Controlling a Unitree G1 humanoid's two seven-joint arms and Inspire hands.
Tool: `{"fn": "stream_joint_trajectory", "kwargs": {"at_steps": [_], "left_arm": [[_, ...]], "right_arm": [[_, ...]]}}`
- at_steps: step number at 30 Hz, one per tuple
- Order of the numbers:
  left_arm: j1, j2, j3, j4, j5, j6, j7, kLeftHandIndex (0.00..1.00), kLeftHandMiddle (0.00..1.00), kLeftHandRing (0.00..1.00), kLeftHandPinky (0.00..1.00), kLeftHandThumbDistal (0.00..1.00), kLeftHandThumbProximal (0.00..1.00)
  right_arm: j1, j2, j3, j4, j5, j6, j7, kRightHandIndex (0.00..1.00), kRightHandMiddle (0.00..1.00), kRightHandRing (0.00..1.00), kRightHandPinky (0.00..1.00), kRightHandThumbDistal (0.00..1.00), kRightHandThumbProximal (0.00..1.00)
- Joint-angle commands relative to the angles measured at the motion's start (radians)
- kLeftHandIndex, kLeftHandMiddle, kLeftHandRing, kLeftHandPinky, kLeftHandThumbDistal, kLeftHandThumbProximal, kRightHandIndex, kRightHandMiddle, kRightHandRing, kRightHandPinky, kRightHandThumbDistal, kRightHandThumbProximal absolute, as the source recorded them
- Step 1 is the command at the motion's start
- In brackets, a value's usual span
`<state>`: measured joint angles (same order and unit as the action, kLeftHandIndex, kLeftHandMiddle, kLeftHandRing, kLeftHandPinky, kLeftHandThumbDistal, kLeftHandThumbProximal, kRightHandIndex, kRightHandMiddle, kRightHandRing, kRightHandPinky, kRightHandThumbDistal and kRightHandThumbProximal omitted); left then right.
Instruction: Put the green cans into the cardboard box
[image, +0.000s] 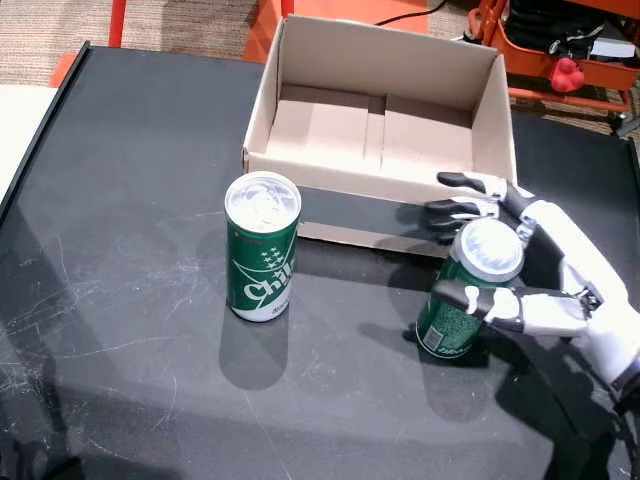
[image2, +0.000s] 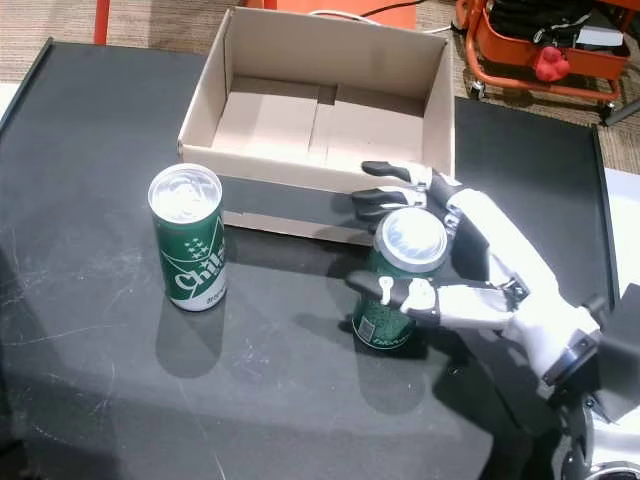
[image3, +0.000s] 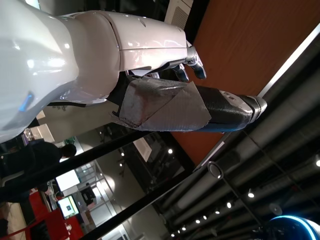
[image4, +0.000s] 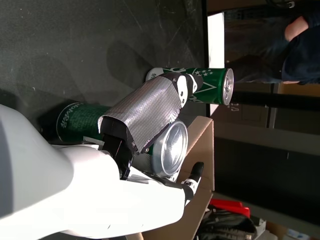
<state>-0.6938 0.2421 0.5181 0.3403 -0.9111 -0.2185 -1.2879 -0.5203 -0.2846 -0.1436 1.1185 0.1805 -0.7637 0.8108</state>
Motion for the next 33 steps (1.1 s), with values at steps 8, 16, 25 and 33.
{"fn": "stream_joint_trajectory", "kwargs": {"at_steps": [8, 16, 25, 33], "left_arm": [[0.031, -0.005, -0.003, -0.038, -0.024, 0.045, 0.017, 0.74, 0.66, 0.89, 0.89, 0.66, 0.93], [0.030, 0.010, 0.010, -0.055, -0.033, 0.058, 0.014, 0.73, 0.65, 0.88, 0.91, 0.66, 0.97], [0.022, 0.012, 0.011, -0.048, -0.045, 0.061, -0.003, 0.73, 0.71, 0.90, 0.91, 0.67, 1.00], [0.039, 0.019, 0.009, -0.072, -0.080, 0.145, 0.025, 0.80, 0.75, 0.89, 0.85, 0.66, 0.90]], "right_arm": [[-0.016, 0.007, -0.009, 0.033, -0.001, 0.018, 0.003, 0.77, 0.74, 0.75, 0.86, 1.00, 0.72], [-0.028, 0.016, -0.009, 0.053, -0.008, 0.024, -0.014, 0.74, 0.71, 0.72, 0.82, 1.00, 0.69], [-0.036, 0.020, -0.005, 0.069, -0.013, 0.069, -0.014, 0.75, 0.71, 0.72, 0.81, 1.00, 0.64], [-0.040, 0.016, -0.010, 0.087, -0.022, 0.074, -0.019, 0.73, 0.69, 0.70, 0.79, 1.00, 0.62]]}}
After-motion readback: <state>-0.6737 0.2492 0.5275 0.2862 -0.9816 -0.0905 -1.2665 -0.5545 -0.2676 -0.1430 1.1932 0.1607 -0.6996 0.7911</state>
